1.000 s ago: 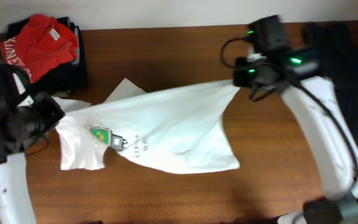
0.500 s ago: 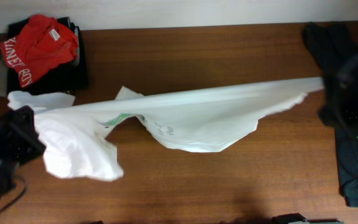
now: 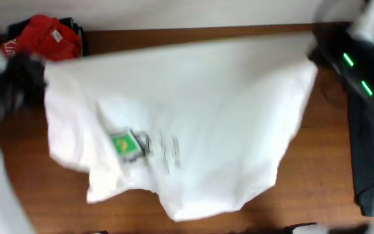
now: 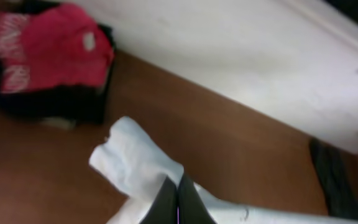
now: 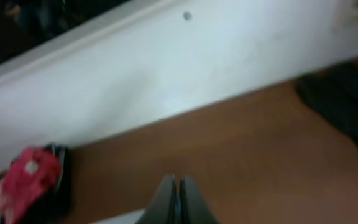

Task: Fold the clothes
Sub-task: 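Lift the T-shirt high with both grippers and stretch it apart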

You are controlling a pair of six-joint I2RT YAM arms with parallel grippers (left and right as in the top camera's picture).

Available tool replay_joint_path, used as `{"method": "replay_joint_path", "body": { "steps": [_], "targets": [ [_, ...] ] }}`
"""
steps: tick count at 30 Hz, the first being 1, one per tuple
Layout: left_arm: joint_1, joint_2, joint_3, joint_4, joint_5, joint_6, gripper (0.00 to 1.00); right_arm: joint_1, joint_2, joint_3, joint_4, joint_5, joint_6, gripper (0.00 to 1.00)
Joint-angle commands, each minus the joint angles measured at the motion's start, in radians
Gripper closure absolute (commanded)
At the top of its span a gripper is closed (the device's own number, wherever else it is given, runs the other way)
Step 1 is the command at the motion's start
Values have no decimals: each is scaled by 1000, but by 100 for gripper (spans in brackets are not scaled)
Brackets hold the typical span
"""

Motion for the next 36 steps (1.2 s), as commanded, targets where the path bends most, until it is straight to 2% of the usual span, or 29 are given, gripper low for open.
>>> {"method": "replay_joint_path", "body": {
  "steps": [1, 5, 7, 10, 13, 16, 20, 24, 28, 31, 36],
  "targets": [
    [-9, 173, -16, 156, 35, 57, 99, -23, 129, -2, 124, 58, -56, 96],
    [-53, 231, 8, 327, 82, 57, 99, -28, 155, 43, 211, 30, -61, 96],
    [-80, 228, 84, 372, 81, 77, 99, -43, 145, 140, 193, 32, -89, 96],
    [-96, 227, 314, 337, 70, 91, 99, -126, 130, 380, 73, 31, -107, 96],
    [-96, 227, 493, 268, 53, 117, 99, -219, 126, 547, -55, 7, -127, 96],
    [-97, 228, 531, 172, 48, 121, 99, -264, 127, 583, -183, -32, -132, 96],
    [-132, 286, 451, -15, 35, 151, 99, -262, 172, 513, -362, -66, -131, 96],
    [-185, 422, 256, -167, 3, 161, 99, -262, 257, 343, -497, -138, -128, 96],
    [-227, 554, -13, -171, 3, 161, 99, -262, 283, 79, -483, -168, -128, 96],
    [-235, 584, -172, -149, 3, 161, 99, -264, 248, -100, -446, -168, -127, 96],
    [-235, 550, -242, -209, 3, 161, 99, -264, 129, -283, -416, -156, -102, 96]
  ]
}}
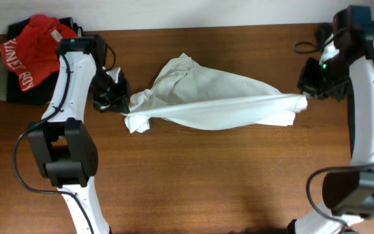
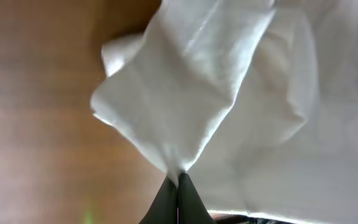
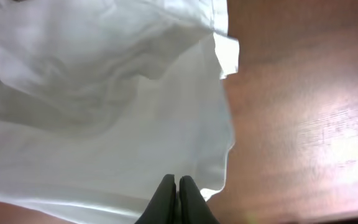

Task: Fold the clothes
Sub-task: 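Lift the T-shirt high with both grippers and stretch it apart, then lay the stretched T-shirt down on the table and release both grippers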

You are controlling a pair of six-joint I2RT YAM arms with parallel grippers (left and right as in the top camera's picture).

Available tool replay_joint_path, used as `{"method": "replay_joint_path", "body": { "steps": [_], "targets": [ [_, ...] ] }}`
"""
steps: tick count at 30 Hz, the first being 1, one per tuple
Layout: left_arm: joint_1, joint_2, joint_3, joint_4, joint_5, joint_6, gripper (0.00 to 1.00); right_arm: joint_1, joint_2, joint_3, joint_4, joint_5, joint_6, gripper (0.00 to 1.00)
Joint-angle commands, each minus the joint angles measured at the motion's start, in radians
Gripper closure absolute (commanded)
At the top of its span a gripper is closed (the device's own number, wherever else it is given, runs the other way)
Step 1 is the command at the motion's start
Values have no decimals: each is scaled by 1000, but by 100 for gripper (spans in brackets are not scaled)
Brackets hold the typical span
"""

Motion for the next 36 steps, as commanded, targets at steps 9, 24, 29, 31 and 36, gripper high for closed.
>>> {"method": "replay_joint_path", "body": {
  "steps": [9, 24, 29, 31, 36],
  "targets": [
    [-11, -406, 6, -150, -95, 40, 99, -18, -394, -230, 21, 160, 46, 96],
    [-223, -660, -689, 11, -23, -37, 99, -332, -457, -598, 177, 254, 140, 96],
    [-274, -660, -856, 122, 25, -40, 71, -466, -462, -567, 185, 254, 122, 96],
    [-285, -660, -879, 160, 21, -40, 55, -470, -460, -568, 178, 253, 109, 93],
    [-255, -660, -859, 227, 0, -43, 54, -467, -460, -568, 181, 251, 109, 29]
  ]
}}
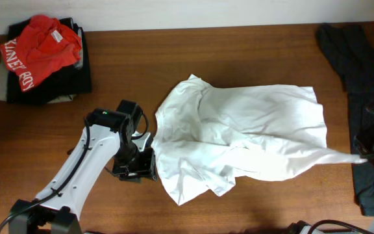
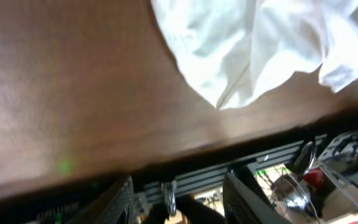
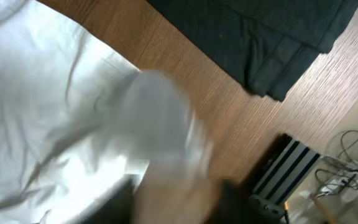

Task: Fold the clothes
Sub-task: 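Lay the stretched T-shirt down on the table and release both grippers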

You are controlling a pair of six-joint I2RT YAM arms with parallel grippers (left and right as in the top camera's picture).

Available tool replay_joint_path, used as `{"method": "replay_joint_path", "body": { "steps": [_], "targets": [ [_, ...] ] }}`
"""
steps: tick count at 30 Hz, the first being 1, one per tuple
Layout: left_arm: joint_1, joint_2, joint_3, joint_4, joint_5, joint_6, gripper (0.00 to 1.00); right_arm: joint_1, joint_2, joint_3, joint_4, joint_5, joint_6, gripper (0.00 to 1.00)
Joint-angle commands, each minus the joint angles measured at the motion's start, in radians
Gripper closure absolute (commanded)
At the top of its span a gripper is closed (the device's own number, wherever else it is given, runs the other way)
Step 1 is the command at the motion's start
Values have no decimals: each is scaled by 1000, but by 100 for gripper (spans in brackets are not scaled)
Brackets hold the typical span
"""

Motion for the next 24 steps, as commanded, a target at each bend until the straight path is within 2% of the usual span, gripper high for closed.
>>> {"method": "replay_joint_path", "body": {
  "steps": [1, 4, 6, 7, 8, 12, 14, 19, 24],
  "targets": [
    [32, -20, 16, 37, -32, -7, 54, 1, -21, 23, -2, 12, -4, 28],
    [70, -20, 16, 75, -53, -10, 55, 1, -21, 23, -9, 12, -4, 21],
    [79, -18, 6, 130, -55, -10, 55, 1, -21, 23, -11, 11, -3, 7],
    [79, -16, -2, 164, -55, -10, 59, 1, -21, 23, -11, 6, -4, 4],
    [79, -11, -15, 218, -55, -11, 64, 1, -21, 23, -11, -6, -4, 1],
    [77, 35, -28, 307, -47, -35, 93, 1, -21, 23, -8, -68, -58, 1],
    [72, 79, -28, 343, -39, -31, 99, 1, -21, 23, -8, -91, -70, 1],
    [44, 216, -28, 439, -25, 6, 99, 1, -21, 23, -8, -106, -79, 3],
    [42, 257, -28, 517, 32, 31, 99, 21, -21, 22, -14, -138, -110, 5]
  ]
}}
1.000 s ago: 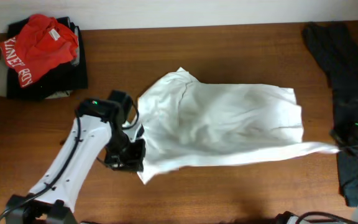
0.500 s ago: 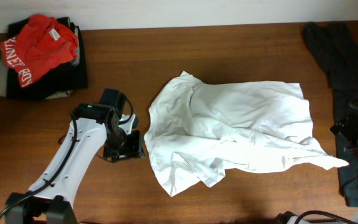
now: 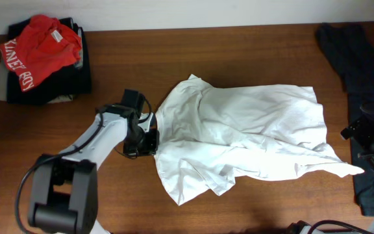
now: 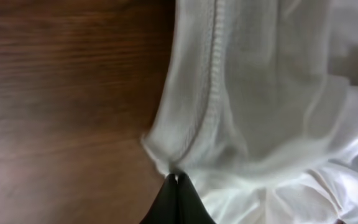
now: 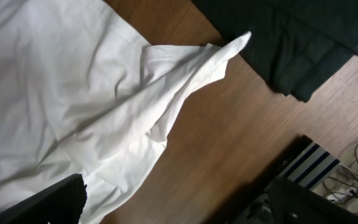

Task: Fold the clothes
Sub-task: 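Lay the stretched T-shirt down on the table and release both grippers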

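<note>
A white T-shirt (image 3: 239, 140) lies rumpled and partly spread on the wooden table (image 3: 252, 45). My left gripper (image 3: 145, 140) sits at the shirt's left edge. In the left wrist view the left gripper (image 4: 178, 180) is shut on a pinch of the hemmed edge (image 4: 213, 93). My right gripper (image 3: 369, 138) stands off the shirt's right side, open and empty. In the right wrist view the right gripper (image 5: 185, 208) has its jaws wide apart above the shirt's pointed lower right corner (image 5: 229, 50), which lies loose on the wood.
A pile of folded clothes with a red garment (image 3: 37, 45) on top sits at the back left corner. A dark garment (image 3: 359, 71) lies along the right edge, also in the right wrist view as a dark garment (image 5: 303, 43). The table's front edge is close below the shirt.
My left gripper was open by the shirt's front left; now it is shut on the left edge, further back. The shirt's right corner, drawn out to my right gripper before, now lies loose.
First both grippers held the shirt spread wide above the table. Then it hung stretched as a band between them, both shut. Later it lay on the table with the left gripper open. Now the left grips the left edge and the right is open.
</note>
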You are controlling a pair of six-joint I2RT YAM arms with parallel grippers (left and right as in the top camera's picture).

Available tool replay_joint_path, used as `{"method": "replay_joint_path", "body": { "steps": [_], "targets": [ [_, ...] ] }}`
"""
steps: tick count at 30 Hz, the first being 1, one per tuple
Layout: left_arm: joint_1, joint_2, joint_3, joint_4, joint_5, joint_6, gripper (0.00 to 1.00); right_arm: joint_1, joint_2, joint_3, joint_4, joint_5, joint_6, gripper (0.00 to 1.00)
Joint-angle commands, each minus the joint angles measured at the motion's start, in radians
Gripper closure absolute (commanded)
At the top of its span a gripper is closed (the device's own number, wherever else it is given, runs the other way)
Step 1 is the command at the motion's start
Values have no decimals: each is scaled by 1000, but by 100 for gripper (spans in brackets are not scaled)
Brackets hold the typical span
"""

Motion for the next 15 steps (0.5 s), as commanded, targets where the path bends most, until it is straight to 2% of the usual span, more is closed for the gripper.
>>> {"method": "replay_joint_path", "body": {
  "steps": [1, 10, 15],
  "targets": [
    [-1, 14, -5, 43, 76, 53, 99, 34, -20, 17, -4, -41, -37, 5],
    [-1, 24, -5, 68, 86, 71, 99, 240, -14, 17, 48, -40, 5, 1],
    [0, 86, -5, 67, 79, 70, 99, 290, 6, 17, 71, -40, 9, 1]
  ]
}}
